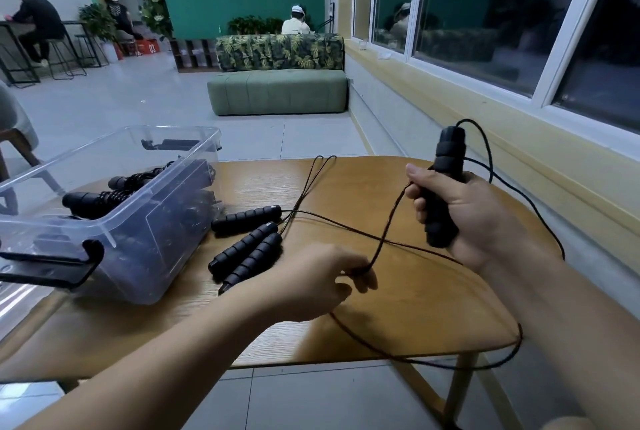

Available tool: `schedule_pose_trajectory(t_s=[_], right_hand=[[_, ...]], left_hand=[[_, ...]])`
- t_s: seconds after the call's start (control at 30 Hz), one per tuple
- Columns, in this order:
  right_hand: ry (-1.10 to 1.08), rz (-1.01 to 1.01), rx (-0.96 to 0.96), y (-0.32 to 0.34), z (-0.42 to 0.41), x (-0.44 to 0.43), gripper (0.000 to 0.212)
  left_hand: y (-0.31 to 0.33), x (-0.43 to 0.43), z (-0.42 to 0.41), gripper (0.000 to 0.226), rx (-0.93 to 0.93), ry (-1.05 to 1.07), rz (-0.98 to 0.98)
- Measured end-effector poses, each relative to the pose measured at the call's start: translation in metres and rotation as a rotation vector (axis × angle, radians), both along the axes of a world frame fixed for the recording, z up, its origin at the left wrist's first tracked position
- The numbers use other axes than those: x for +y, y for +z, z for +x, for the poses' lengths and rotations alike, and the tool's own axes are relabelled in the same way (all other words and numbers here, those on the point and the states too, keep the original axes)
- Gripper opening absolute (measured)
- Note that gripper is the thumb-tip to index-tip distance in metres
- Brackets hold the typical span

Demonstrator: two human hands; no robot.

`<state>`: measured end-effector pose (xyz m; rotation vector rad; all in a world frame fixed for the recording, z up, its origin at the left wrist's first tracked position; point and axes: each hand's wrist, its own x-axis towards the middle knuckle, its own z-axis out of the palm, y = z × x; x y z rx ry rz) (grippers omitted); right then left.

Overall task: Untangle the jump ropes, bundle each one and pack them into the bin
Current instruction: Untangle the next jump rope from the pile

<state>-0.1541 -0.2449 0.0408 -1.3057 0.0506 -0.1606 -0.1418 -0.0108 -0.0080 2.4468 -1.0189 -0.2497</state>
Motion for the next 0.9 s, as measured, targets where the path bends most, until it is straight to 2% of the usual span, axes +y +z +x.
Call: schedule_pose_trajectory(t_s=[0.1, 0.33, 0.4, 0.5, 0.63, 0.8, 0.9], right_hand=[[-0.033, 0.048, 0.007, 0.002, 0.003, -0.004, 0.018], [-0.051, -0.136, -0.011, -0.015, 0.003, 0.009, 0.023], [-0.053, -0.156, -0.012, -0.016, 0.003, 0.012, 0.024], [0.004, -0.110, 0.025, -0.016, 0.003, 0.014, 0.033], [0.200, -0.115, 0.064, -0.019, -0.002, 0.020, 0.047], [0.304, -0.216, -0.004, -0.020, -0.006, 0.024, 0.024], [0.254, -0.266, -0.002, -0.017, -0.006, 0.021, 0.024]], left_hand=[[-0.005, -0.002, -0.002, 0.033, 0.006, -0.038, 0.015], [-0.002, -0.015, -0.009, 0.022, 0.270, 0.055, -0.414], [-0.002, -0.016, -0.009, 0.019, 0.253, 0.049, -0.466], [-0.001, -0.016, -0.007, 0.025, 0.227, 0.076, -0.497], [-0.001, -0.015, -0.004, 0.031, 0.215, 0.118, -0.532], [-0.005, -0.012, -0.001, 0.030, 0.197, 0.115, -0.525], [-0.004, -0.011, 0.001, 0.025, 0.152, 0.113, -0.463]])
